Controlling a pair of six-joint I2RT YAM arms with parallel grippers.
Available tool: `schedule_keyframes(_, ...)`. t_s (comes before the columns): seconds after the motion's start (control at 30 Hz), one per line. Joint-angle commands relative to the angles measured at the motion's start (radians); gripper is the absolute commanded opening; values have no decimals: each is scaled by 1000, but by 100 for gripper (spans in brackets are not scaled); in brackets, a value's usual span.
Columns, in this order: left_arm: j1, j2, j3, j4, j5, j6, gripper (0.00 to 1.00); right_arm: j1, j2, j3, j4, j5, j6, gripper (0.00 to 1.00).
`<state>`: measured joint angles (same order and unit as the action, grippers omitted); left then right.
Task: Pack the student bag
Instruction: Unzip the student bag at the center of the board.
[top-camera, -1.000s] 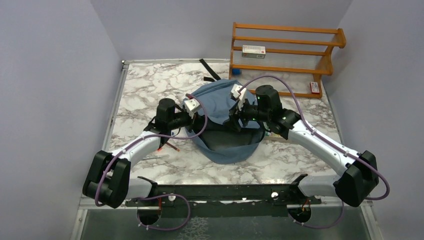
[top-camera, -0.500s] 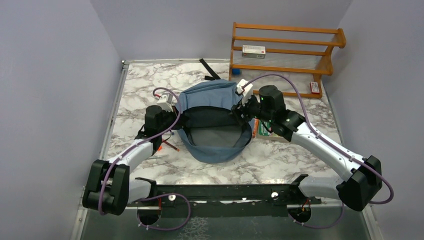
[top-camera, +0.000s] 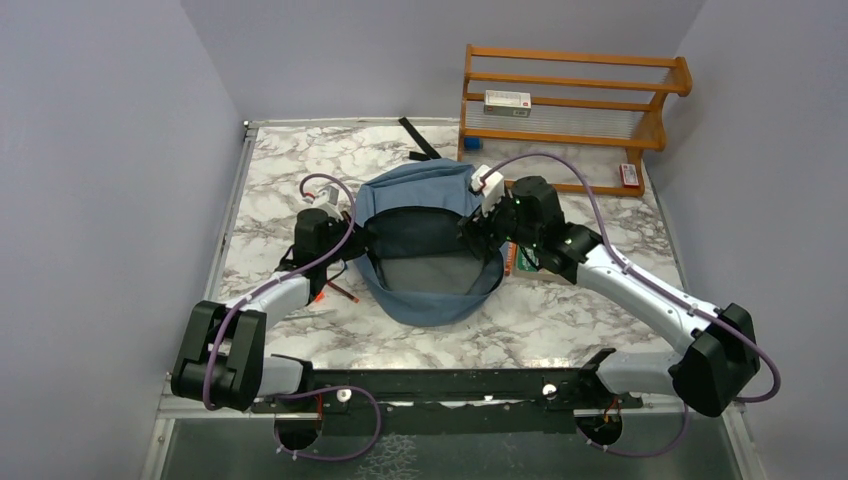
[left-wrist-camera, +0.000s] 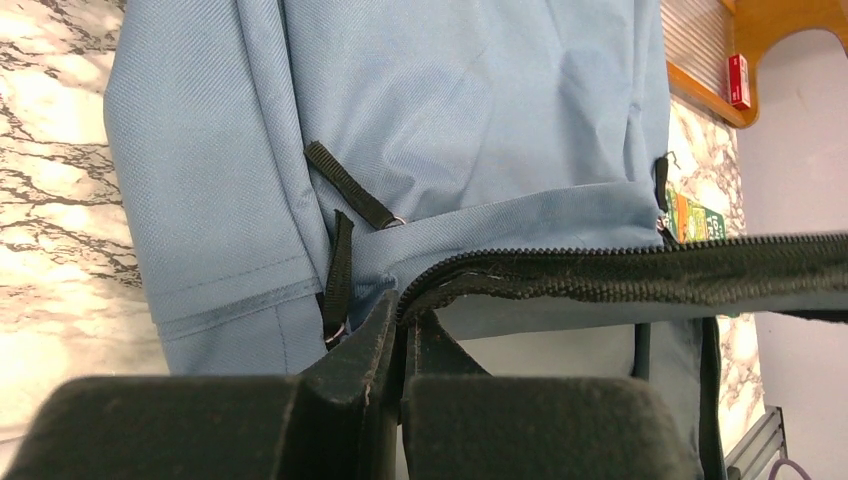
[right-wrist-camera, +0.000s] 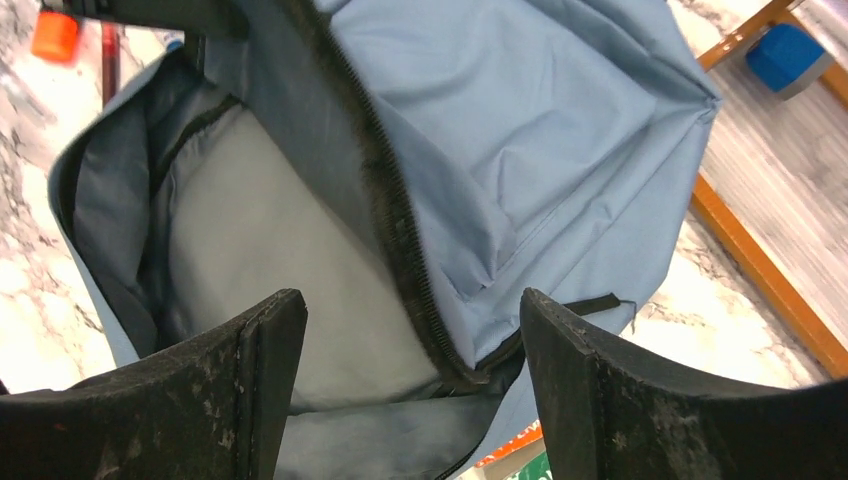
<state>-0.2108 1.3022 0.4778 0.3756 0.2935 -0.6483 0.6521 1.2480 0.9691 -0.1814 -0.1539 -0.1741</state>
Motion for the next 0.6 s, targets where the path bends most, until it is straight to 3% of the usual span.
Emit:
schedule_keyframes(0.0, 14, 4, 39, 19, -29, 6, 0, -7, 43, -8, -4, -52, -52, 83)
schedule_keyframes(0.17, 16, -7, 35, 14, -13, 22, 0, -34, 126, 13, 31, -70, -69, 79)
schedule_keyframes(0.3, 17, -8, 34, 13, 3, 37, 0, -69, 180, 59, 58, -123, -69, 47)
schedule_keyframes(0.57, 23, -8, 62, 1, -4, 41, 0, -147, 273, 167, 83, -196, -84, 4)
